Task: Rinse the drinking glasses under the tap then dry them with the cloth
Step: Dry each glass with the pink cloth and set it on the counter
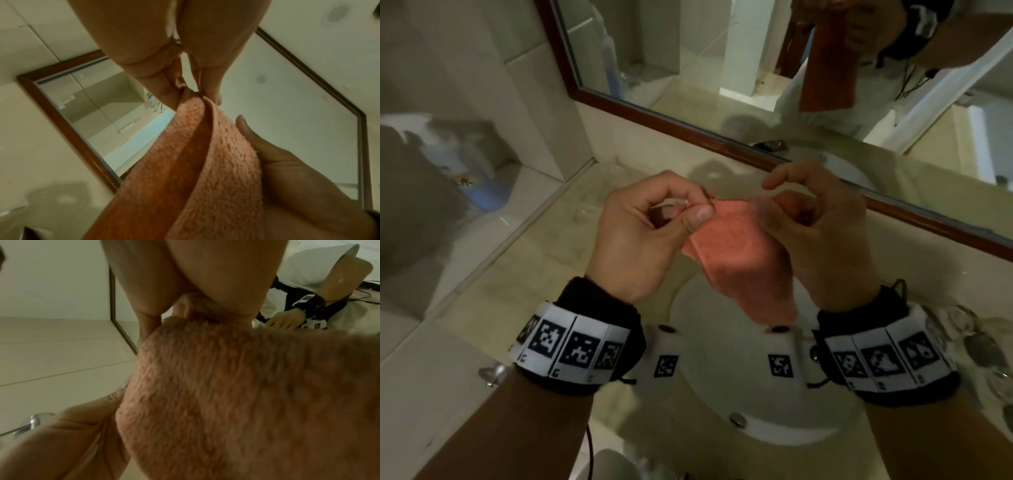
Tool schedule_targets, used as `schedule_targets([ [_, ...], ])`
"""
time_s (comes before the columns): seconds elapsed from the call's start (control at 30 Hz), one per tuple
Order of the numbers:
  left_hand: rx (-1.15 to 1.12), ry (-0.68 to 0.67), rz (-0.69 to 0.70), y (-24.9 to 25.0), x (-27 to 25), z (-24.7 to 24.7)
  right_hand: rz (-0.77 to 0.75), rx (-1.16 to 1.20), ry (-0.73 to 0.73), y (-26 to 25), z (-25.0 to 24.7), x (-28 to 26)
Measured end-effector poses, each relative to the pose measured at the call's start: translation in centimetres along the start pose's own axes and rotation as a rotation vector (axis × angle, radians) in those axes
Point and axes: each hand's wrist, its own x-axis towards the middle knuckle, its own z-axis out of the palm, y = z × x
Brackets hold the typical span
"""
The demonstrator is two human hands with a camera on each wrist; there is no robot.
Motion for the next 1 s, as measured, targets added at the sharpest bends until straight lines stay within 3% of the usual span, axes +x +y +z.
schedule_targets([
  [0.2, 0.036, -0.082, -0.054, -1.3, 2.4, -2.0, 0.014, -0.003, -0.203, 1.3, 0.1, 2.6],
  [0.3, -0.011, -0.108, -0.074, -2.6, 3.2, -3.7, 0.019, -0.068, -0.236, 1.7, 0.7, 3.6],
  [0.5, -0.077, -0.195, -0.184, -3.9, 4.8, -8.6, 0.016, -0.595, -0.279, 1.1, 4.7, 5.6],
  [0.57, -0.096, -0.211, -0.218, -4.1, 5.4, -10.2, 0.006, -0.670, -0.299, 0.5, 6.8, 6.4],
  [0.73, -0.068, -0.142, -0.197, -4.2, 6.9, -13.9, 0.108, -0.602, -0.398, -0.8, 9.9, 8.0],
  [0.87, -0.088, -0.113, -0.205, -4.3, 7.8, -16.0, 0.116, -0.385, -0.301, -1.1, 11.1, 8.7],
  [1.0, -0.154, -0.114, -0.228, -4.2, 8.2, -17.1, 0.078, -0.440, -0.273, -2.3, 11.9, 8.7],
])
